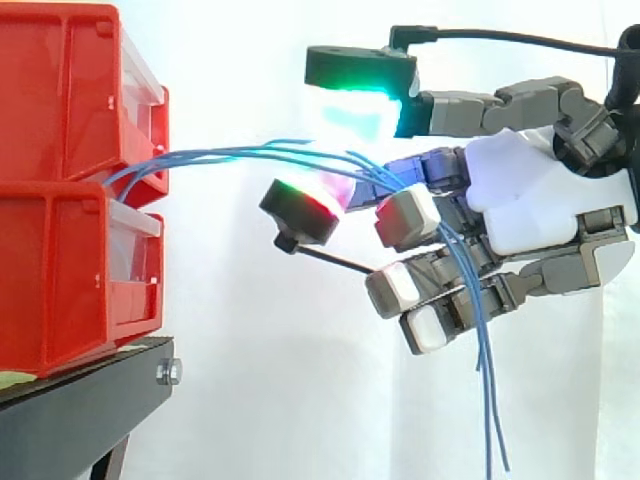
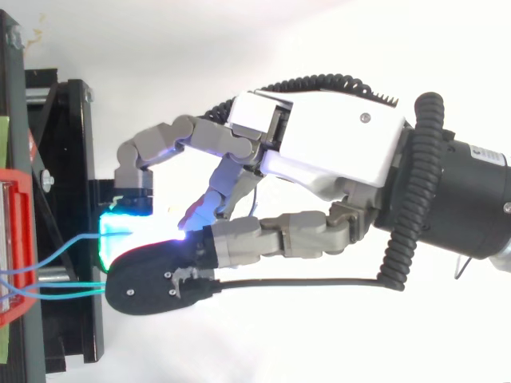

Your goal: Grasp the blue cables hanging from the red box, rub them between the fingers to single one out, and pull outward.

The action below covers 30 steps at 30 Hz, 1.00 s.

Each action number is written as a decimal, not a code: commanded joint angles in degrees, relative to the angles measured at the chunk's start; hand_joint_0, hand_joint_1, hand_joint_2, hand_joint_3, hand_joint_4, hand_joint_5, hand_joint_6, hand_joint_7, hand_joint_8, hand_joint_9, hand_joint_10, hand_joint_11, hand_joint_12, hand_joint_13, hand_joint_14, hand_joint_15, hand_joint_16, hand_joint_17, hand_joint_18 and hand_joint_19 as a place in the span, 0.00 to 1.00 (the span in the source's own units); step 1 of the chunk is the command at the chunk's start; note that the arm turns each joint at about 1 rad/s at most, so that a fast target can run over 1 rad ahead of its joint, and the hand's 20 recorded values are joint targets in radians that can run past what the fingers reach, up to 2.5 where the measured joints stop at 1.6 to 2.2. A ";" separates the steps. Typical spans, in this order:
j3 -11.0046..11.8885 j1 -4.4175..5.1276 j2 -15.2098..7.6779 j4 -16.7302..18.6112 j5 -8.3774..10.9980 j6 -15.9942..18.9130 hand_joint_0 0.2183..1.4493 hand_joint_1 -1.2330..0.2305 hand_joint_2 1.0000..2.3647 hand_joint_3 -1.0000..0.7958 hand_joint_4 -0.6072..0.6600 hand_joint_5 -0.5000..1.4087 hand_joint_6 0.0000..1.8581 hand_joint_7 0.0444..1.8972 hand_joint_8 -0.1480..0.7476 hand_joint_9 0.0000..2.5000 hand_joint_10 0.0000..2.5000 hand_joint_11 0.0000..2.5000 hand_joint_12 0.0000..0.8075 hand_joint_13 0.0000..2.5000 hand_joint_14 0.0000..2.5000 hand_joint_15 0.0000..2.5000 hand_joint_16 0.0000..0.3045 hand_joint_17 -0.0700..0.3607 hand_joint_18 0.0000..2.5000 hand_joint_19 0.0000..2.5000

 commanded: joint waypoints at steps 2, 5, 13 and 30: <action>-0.05 -0.04 0.00 0.01 0.00 -0.08 0.28 0.36 0.01 0.44 0.48 0.23 0.45 0.57 0.42 0.55 0.01 0.34 0.43 0.43 0.01 0.32 0.17 0.43 0.36 0.28; 0.04 0.05 0.00 0.01 0.00 0.01 0.29 0.34 0.01 0.45 0.48 0.23 0.45 0.58 0.42 0.54 0.01 0.34 0.43 0.43 0.01 0.32 0.16 0.42 0.36 0.28; 0.04 0.05 0.00 0.01 0.00 0.01 0.30 0.30 0.01 0.45 0.50 0.21 0.47 0.57 0.42 0.52 0.01 0.34 0.41 0.41 0.01 0.33 0.15 0.40 0.35 0.29; 0.04 0.14 0.00 -0.60 0.00 -0.25 0.28 0.46 0.01 0.41 0.52 0.22 0.42 0.56 0.42 0.50 0.01 0.33 0.43 0.41 0.01 0.32 0.16 0.42 0.33 0.30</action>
